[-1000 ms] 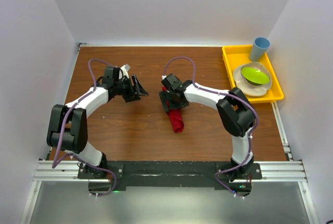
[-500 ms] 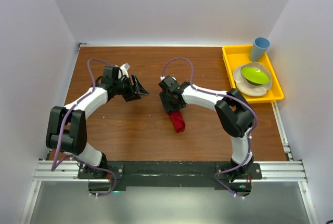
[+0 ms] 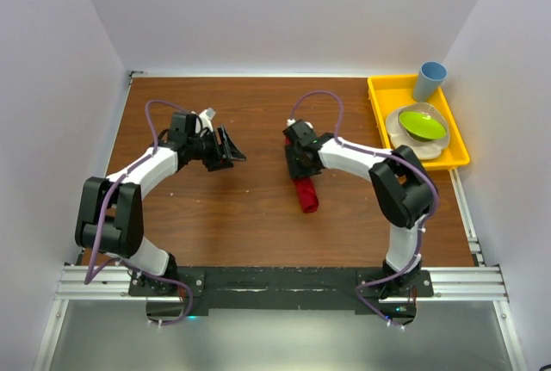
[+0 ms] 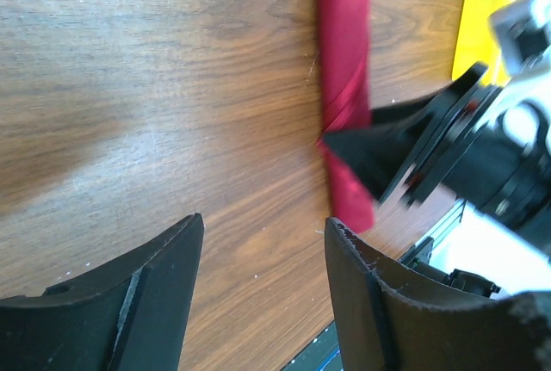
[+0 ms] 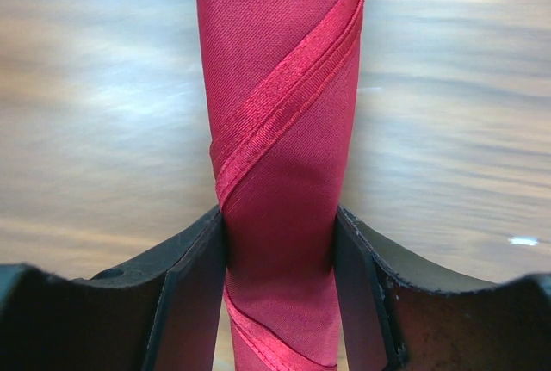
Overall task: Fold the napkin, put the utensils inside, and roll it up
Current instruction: Neatly place the rolled napkin to the corner
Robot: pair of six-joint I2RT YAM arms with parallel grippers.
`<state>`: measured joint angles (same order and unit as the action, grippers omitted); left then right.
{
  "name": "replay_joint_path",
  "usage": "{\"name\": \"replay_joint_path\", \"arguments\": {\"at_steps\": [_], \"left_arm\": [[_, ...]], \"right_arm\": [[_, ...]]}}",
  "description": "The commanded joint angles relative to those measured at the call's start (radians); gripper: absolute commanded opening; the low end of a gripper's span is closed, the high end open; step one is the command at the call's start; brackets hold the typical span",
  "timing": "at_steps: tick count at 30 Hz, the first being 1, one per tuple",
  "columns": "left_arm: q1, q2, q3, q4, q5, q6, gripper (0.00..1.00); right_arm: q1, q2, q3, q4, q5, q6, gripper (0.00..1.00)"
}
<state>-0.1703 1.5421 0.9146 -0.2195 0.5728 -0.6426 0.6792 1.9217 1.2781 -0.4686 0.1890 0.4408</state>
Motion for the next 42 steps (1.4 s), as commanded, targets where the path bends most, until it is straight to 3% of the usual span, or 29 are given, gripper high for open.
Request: {"name": "replay_joint_path", "arguments": {"at_steps": [1,10,17,21,26,32,35,42], "left_arm": [[0.009,-0.03,-0.01,0.04,0.038,0.008,0.63],[0.009,-0.025,-0.008,0.046,0.05,0.003,0.63],[0.009,-0.028,-0.016,0.048,0.053,-0.003,0.63],[0.009,-0.033,-0.029,0.043,0.055,-0.003,0.63],[0.009,-0.042,-0.036,0.042,0.055,-0.005,0.63],[0.009,-0.065,-0.025,0.002,0.055,-0.003,0.62],[0.009,-0.14,-0.039,-0.018,0.044,0.001,0.62],[-0.014,-0.227,0.055,-0.21,-0.083,0.097,0.63]], "right_arm": [[-0.137,-0.027,-0.109,-0.021,0.092,-0.06,0.51],[-0.378,-0.023,-0.083,-0.005,0.122,-0.226,0.51],[-0.443,0.037,-0.017,0.025,0.173,-0.412,0.52],[-0.448,0.077,0.044,0.022,0.155,-0.435,0.55],[-0.449,0.08,0.095,-0.019,0.116,-0.409,0.77],[-0.443,-0.035,0.22,-0.2,0.136,-0.341,0.9],[-0.437,-0.094,0.345,-0.373,0.129,-0.309,0.91],[-0.235,-0.3,0.412,-0.527,-0.014,-0.171,0.95]]}}
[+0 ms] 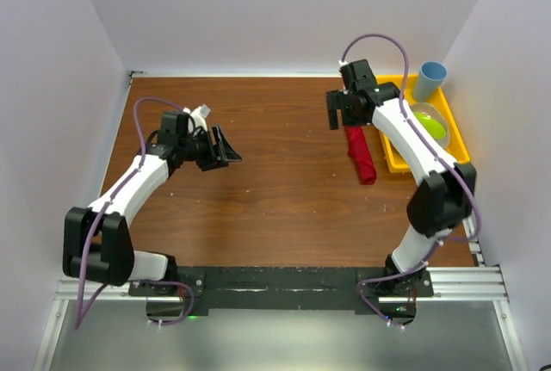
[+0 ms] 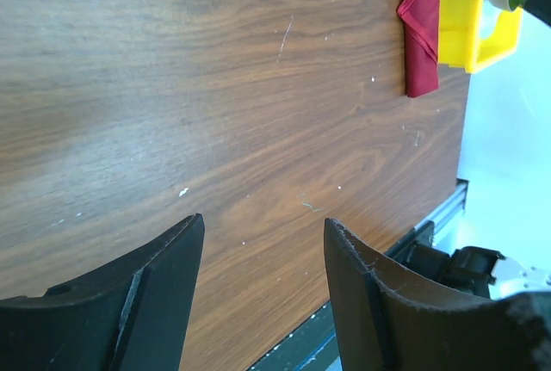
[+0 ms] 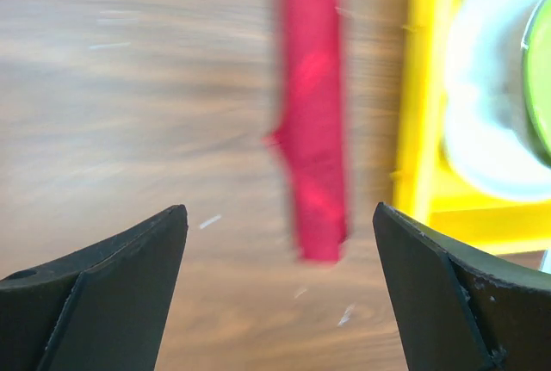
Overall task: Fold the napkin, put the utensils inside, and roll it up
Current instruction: Neatly place the rolled napkin to the corner
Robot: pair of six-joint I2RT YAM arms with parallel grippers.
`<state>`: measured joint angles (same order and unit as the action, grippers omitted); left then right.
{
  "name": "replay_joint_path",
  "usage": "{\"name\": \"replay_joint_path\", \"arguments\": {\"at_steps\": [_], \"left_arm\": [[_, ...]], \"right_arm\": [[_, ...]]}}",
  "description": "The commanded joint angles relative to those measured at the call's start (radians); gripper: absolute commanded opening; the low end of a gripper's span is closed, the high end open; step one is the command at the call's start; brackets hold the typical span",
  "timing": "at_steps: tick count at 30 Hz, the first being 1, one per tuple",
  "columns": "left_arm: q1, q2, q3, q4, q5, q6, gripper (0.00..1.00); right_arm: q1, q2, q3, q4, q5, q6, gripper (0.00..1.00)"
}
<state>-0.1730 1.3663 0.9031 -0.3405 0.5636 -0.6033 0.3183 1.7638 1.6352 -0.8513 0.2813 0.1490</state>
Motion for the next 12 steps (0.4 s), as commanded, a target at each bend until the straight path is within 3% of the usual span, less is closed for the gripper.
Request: {"name": "replay_joint_path", "arguments": {"at_steps": [1,5,9,12], "left_arm": [[-0.014,-0.076,0.072,-0.083,-0.079,0.048,0.63],[-0.048,-0.107,0.157,-0.08,-0.125,-0.007,0.66],[-0.092,-0.148,0.157,-0.08,-0.276,-0.05,0.7],[-0.103,-0.188,0.14,-0.077,-0.348,-0.064,0.74]], "right_arm": [[0.137,-0.164,0.051,-0.158,-0.114,0.144,0.98],[0.159,-0.356,-0.069,-0.063,-0.192,0.176,0.98],[0.165,-0.49,-0.308,0.106,-0.278,0.221,0.98],[0.165,-0.533,-0.336,0.147,-0.304,0.244,0.98]]}}
